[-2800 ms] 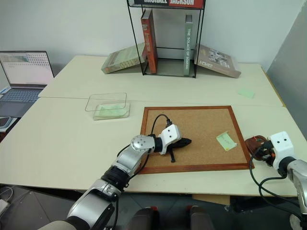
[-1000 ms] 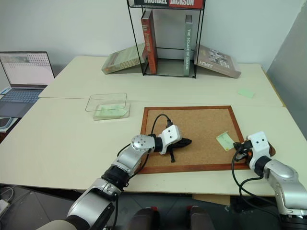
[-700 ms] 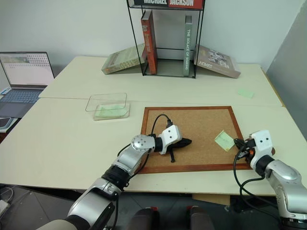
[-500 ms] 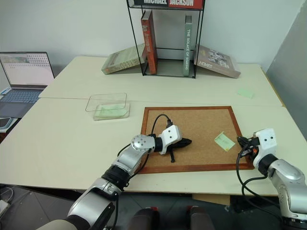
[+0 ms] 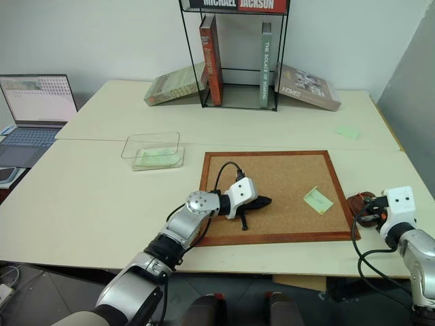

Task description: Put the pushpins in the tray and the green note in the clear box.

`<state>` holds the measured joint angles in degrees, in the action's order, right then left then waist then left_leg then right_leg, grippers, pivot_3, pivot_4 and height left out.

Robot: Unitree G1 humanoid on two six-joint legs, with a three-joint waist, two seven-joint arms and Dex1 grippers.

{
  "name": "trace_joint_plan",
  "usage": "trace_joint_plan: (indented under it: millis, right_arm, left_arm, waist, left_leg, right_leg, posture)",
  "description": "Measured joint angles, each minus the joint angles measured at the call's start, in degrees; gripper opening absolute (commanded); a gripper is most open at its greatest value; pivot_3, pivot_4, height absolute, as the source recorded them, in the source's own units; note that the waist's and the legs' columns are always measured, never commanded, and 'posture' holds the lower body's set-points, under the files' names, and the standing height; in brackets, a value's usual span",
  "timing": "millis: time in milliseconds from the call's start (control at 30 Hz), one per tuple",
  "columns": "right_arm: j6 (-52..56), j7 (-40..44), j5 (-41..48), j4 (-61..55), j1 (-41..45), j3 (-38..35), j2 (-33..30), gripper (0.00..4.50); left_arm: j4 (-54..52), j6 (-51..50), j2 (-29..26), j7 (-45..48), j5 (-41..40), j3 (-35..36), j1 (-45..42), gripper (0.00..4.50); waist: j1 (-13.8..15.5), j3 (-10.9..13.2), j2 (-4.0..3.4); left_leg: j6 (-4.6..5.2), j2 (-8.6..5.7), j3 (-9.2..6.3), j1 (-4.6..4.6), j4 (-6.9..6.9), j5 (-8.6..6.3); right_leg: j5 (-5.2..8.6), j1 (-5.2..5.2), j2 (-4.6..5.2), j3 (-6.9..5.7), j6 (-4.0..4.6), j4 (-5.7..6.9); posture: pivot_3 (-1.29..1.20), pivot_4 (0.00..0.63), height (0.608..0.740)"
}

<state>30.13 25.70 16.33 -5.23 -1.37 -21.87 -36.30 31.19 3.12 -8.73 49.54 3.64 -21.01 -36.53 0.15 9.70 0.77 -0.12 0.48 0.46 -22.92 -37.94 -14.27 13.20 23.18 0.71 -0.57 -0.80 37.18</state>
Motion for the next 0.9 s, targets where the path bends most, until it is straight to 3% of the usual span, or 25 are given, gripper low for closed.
trace_joint_plan:
  millis: [400,733,900]
  right_arm:
    - [0.6,-0.5,-1.4,0.5,-0.2,0.1,0.0,3.04]
    - [-2.1,3.6,6.3,-4.9,0.3,-3.5,2.3,3.04]
    - [-2.1,8.3,7.5,-10.2,-3.0,0.4,1.5,3.04]
  left_arm:
    - [0.1,0.2,0.0,0.0,0.0,0.0,0.0,0.0]
    - [0.2,0.3,0.0,0.0,0.1,0.0,0.0,0.0]
    - [0.3,0.6,0.0,0.1,0.1,0.0,0.0,0.0]
  waist:
    - [0.0,0.0,-0.01]
    - [0.0,0.0,-0.03]
    - [0.0,0.0,-0.02]
  left_leg:
    - [0.0,-0.01,0.01,0.0,0.0,0.0]
    - [0.0,0.0,-0.02,-0.01,0.0,0.0]
    - [0.0,0.01,-0.03,-0.02,0.02,0.0]
  right_leg:
    - [0.0,0.0,0.0,-0.01,0.0,-0.02]
    - [0.0,-0.01,-0.03,-0.02,-0.01,-0.03]
    - [0.0,-0.01,-0.03,-0.01,-0.01,-0.08]
  posture:
    - [0.0,0.15,0.74]
    - [0.0,0.15,0.74]
    - [0.0,0.15,0.74]
